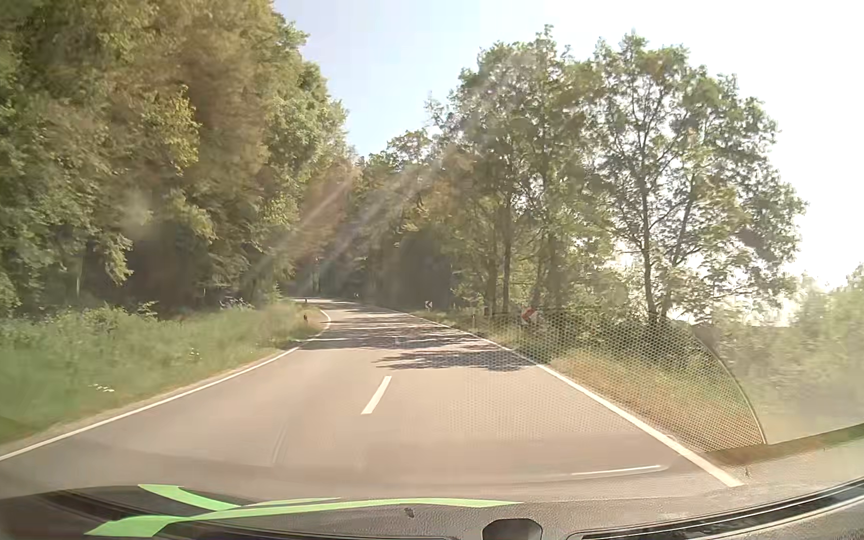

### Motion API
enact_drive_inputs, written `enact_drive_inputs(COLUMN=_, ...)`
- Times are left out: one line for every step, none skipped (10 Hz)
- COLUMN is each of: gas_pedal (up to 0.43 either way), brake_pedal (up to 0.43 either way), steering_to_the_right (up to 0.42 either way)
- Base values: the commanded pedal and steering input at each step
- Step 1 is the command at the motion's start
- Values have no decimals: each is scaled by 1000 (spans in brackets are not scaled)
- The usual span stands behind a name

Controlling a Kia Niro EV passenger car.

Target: Follow the waypoints while adhering to traffic rules and regulations

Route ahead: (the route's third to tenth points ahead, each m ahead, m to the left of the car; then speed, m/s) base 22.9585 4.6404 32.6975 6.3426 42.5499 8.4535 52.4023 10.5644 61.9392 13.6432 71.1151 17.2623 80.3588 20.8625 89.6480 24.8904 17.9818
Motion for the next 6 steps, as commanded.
enact_drive_inputs(gas_pedal=240, brake_pedal=0, steering_to_the_right=-30)
enact_drive_inputs(gas_pedal=177, brake_pedal=0, steering_to_the_right=-32)
enact_drive_inputs(gas_pedal=169, brake_pedal=0, steering_to_the_right=-33)
enact_drive_inputs(gas_pedal=157, brake_pedal=0, steering_to_the_right=-33)
enact_drive_inputs(gas_pedal=157, brake_pedal=0, steering_to_the_right=-33)
enact_drive_inputs(gas_pedal=157, brake_pedal=0, steering_to_the_right=-33)
